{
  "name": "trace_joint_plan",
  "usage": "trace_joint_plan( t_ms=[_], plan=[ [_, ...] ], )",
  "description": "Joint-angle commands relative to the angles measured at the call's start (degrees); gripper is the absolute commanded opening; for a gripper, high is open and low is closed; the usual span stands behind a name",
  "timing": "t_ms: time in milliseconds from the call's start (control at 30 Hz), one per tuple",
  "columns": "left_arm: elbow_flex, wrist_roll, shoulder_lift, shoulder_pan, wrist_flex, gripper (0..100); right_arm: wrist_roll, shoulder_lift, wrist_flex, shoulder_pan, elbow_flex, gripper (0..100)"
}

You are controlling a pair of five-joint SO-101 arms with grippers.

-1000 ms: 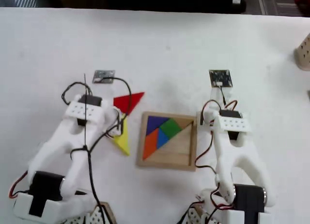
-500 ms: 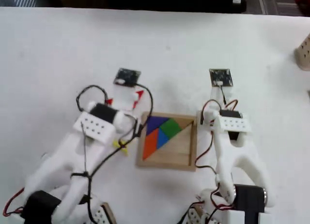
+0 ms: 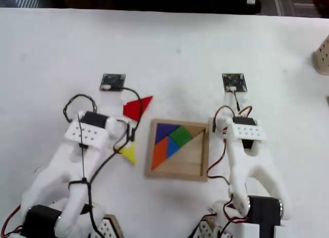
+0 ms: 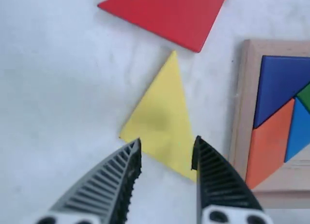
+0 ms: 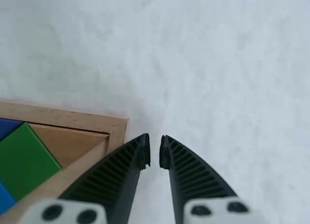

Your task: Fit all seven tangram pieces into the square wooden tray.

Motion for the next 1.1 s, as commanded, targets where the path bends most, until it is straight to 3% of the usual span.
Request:
trace_joint_plan(
  t_ms=[0, 133, 467, 767, 1067],
  plan=[
    [2.11, 0.44, -1.63, -1.19, -3.69, 27, 1.67, -0.13, -0.75, -0.57, -1.58, 4.5],
    [4.31, 0.70, -1.63, -1.19, -3.60, 35, 1.67, -0.13, -0.57, -0.57, -1.58, 4.5],
    [4.40, -6.42, 0.04, -6.11, -4.04, 33, 1.67, -0.13, -0.57, -0.57, -1.58, 4.5],
    [-1.93, -6.59, 14.73, -6.02, -5.27, 33, 1.67, -0.13, -0.57, -0.57, -1.58, 4.5],
    [-3.08, -6.33, 15.87, -6.11, -6.68, 33, 1.67, -0.13, -0.57, -0.57, -1.58, 4.5]
  ],
)
